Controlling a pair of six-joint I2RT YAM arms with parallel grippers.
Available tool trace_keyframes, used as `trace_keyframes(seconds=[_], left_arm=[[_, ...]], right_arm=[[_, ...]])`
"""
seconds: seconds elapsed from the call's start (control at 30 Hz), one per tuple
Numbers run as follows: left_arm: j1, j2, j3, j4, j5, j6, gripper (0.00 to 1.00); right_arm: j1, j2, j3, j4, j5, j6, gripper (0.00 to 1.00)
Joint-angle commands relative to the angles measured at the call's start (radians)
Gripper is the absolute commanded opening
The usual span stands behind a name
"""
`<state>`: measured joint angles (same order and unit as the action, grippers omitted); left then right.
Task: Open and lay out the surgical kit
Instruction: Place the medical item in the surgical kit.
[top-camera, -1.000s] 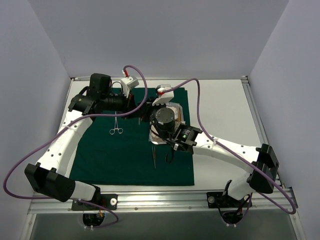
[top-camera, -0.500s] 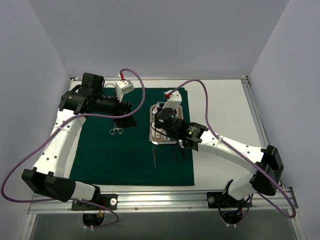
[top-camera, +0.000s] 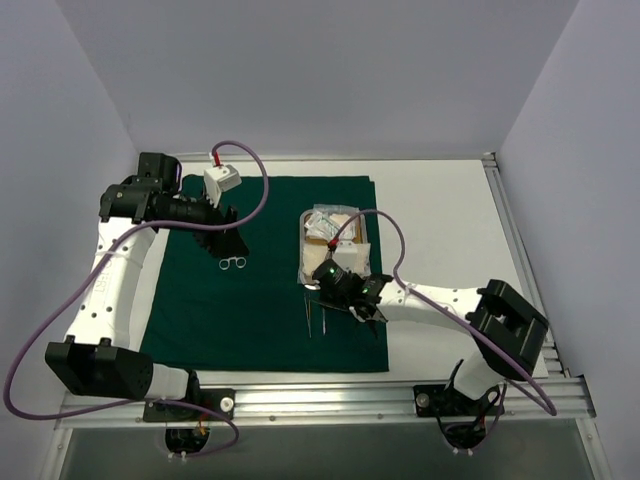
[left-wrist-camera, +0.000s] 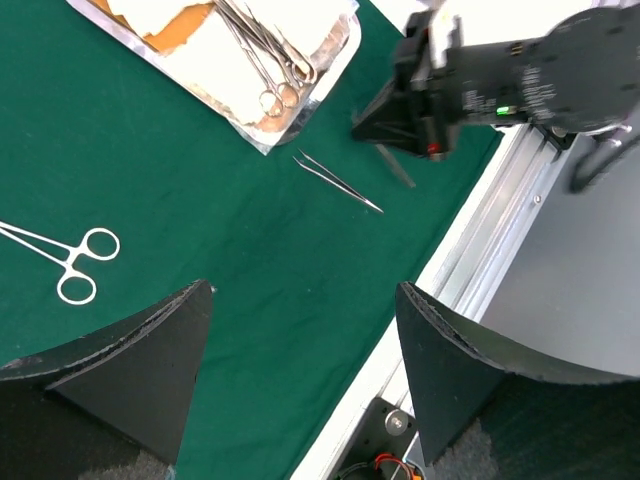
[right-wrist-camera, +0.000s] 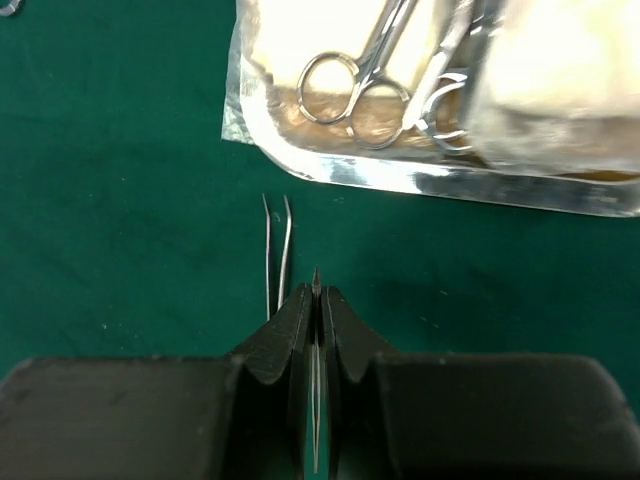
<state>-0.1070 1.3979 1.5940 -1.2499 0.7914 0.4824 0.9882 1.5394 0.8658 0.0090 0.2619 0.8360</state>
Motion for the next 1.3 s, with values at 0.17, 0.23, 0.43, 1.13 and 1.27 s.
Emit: trace_keyframes(seconds=[0.17,0.23,0.43,1.13,1.27], left_arm=[[0.018,-0.005,-0.022,-0.006,0.037,0.033,0.83],[0.021,-0.005,-0.023,-0.009,0.037,0.036,0.83],[0.026,0.001,-0.020,-0.008,0.042,0.038,0.83],[0.038,0.012,-0.006,-0.022,0.049,0.055,0.83],[0.038,0.012,-0.006,-0.025,0.051,0.056,0.83]], right_arm=[[-0.020,0.128,0.029,0.126,-0.073,0.017,0.00],[-0.023,0.136,0.030,0.111,-0.053,0.015,0.00],[-0.022,0.159,0.045,0.078,-0.023,0.012,0.00],[-0.029,0.206,0.081,0.037,0.014,0.020,0.27],[-0.029,0.194,0.084,0.022,0.022,0.020,0.30]])
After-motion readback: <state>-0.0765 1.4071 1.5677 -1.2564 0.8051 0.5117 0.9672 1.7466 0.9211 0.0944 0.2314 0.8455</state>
